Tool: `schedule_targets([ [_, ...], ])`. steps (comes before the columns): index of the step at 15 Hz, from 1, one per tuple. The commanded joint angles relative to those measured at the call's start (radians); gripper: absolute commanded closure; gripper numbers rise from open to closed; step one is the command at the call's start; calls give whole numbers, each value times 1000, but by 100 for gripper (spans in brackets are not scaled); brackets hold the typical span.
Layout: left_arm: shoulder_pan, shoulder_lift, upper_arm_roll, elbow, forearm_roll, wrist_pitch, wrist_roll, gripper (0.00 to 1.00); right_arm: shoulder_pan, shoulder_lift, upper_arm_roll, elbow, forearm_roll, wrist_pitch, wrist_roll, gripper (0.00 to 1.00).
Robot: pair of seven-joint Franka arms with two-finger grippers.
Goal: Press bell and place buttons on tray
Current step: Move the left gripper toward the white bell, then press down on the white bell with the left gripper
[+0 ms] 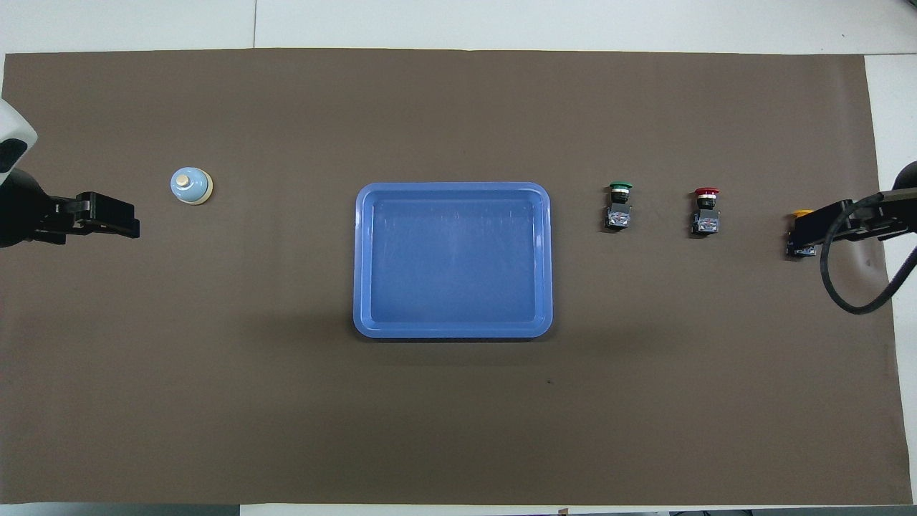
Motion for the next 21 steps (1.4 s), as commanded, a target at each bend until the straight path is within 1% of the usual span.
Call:
schedule_targets([
  [1,-10,42,5,-24,7,85,6,86,-18,-21,13,-23,-12,7,-15,0],
  [2,-3,71,5,-22,7,120,6,100,-18,-21,15,-23,-12,7,-15,0],
  [4,5,148,7,-13,11,196,6,100,-18,-21,15,-23,-12,7,-15,0],
  [5,7,195,7,4,17,229,6,100,-18,-21,15,-23,-12,7,-15,0],
  [8,20,306,13,39,31,347,6,100,-18,-21,13,-23,-12,7,-15,0],
  [9,45,330,13,48,30,369,6,100,-18,-21,15,-23,-12,7,-15,0],
  [10,57,372,13,73,31,375,6,100,-18,-21,15,-23,-12,7,-15,0],
  [11,57,402,13,85,33,385,6,100,-18,-21,15,-23,-12,7,-15,0],
  [12,60,413,14,81,33,410,6,100,-18,-21,15,-23,-12,7,-15,0],
  [14,77,418,14,27,34,476,4,100,-18,-21,15,-23,-12,7,-15,0],
  [15,77,429,14,24,34,495,4,100,-18,-21,15,-23,-12,7,-15,0],
  [19,71,449,14,26,34,507,3,100,-18,-21,15,-23,-12,7,-15,0],
  [21,68,452,14,6,34,541,0,100,-18,-21,15,-23,-12,7,-15,0],
])
